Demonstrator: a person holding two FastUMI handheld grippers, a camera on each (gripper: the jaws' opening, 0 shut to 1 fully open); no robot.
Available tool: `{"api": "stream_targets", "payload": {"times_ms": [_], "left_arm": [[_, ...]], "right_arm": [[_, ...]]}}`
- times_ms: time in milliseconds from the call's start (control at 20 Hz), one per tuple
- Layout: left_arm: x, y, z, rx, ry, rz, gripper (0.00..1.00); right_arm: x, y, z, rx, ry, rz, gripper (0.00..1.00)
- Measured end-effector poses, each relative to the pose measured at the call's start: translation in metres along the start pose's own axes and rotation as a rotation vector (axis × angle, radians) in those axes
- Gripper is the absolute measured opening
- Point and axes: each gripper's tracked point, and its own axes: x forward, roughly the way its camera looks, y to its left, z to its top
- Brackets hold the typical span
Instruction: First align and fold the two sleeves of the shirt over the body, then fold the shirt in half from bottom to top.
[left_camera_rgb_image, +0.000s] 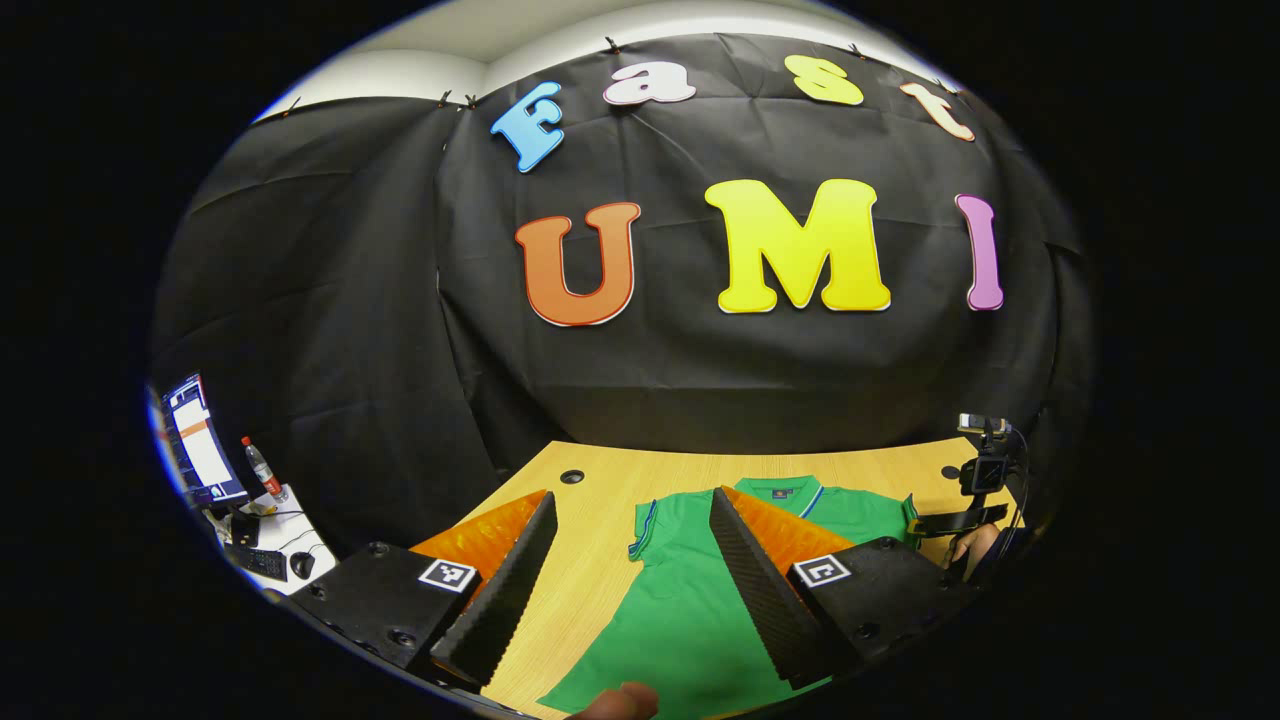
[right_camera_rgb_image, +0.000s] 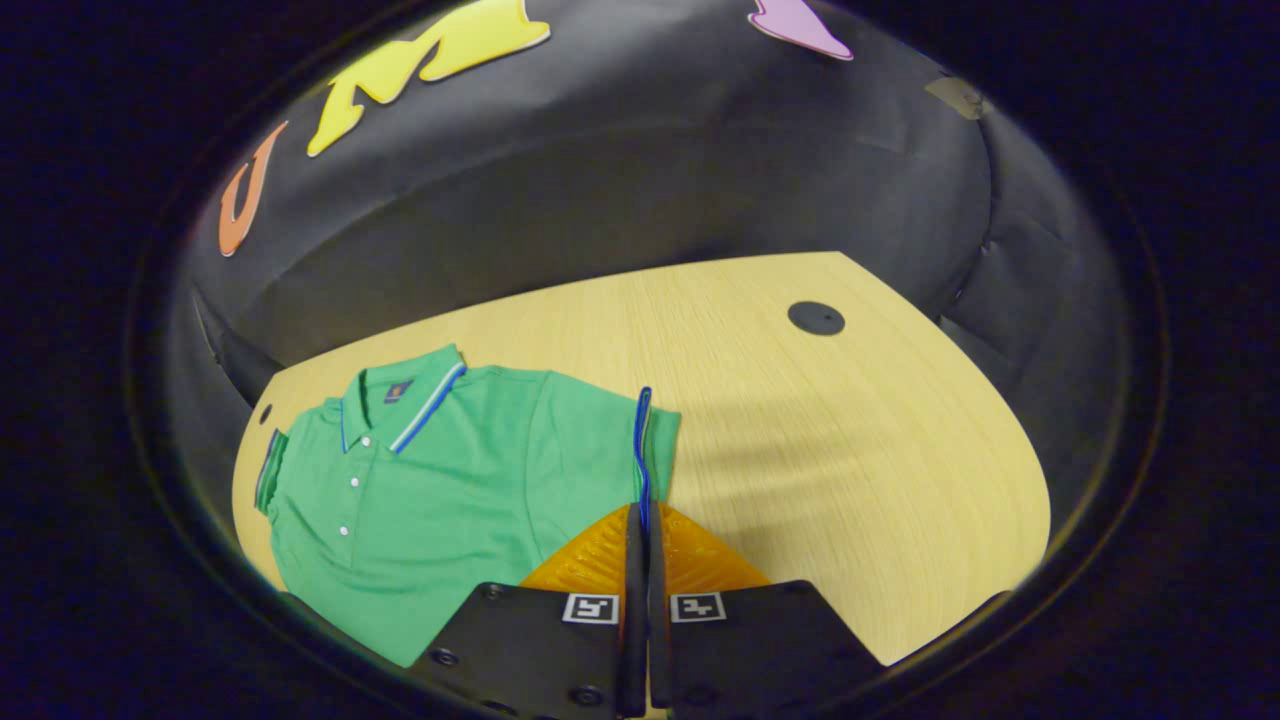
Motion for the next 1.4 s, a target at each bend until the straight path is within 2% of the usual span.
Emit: {"api": "stream_targets", "payload": {"times_ms": [250,550,900,1100,1300,1400], "left_arm": [[-0.006,0.005,-0.002,-0.018,0.004,0.004,0.99],[-0.018,0.025,-0.010,-0.028,0.016,0.041,0.99],[-0.023,0.048,-0.017,-0.040,0.029,0.075,0.99],[-0.023,0.059,-0.040,-0.082,0.087,0.062,0.99],[-0.004,0.074,-0.065,-0.130,0.156,0.035,0.99],[0.011,0.079,-0.075,-0.148,0.178,0.017,0.99]], "right_arm": [[-0.016,0.035,0.016,-0.113,-0.054,0.065,0.04],[-0.016,0.082,-0.004,-0.251,-0.038,0.165,0.04],[-0.014,0.120,-0.026,-0.297,-0.030,0.197,0.04],[-0.020,0.128,-0.037,-0.316,-0.002,0.176,0.07],[-0.053,0.130,-0.040,-0.240,0.015,0.161,0.34],[-0.075,0.129,-0.037,-0.218,-0.004,0.150,0.64]]}}
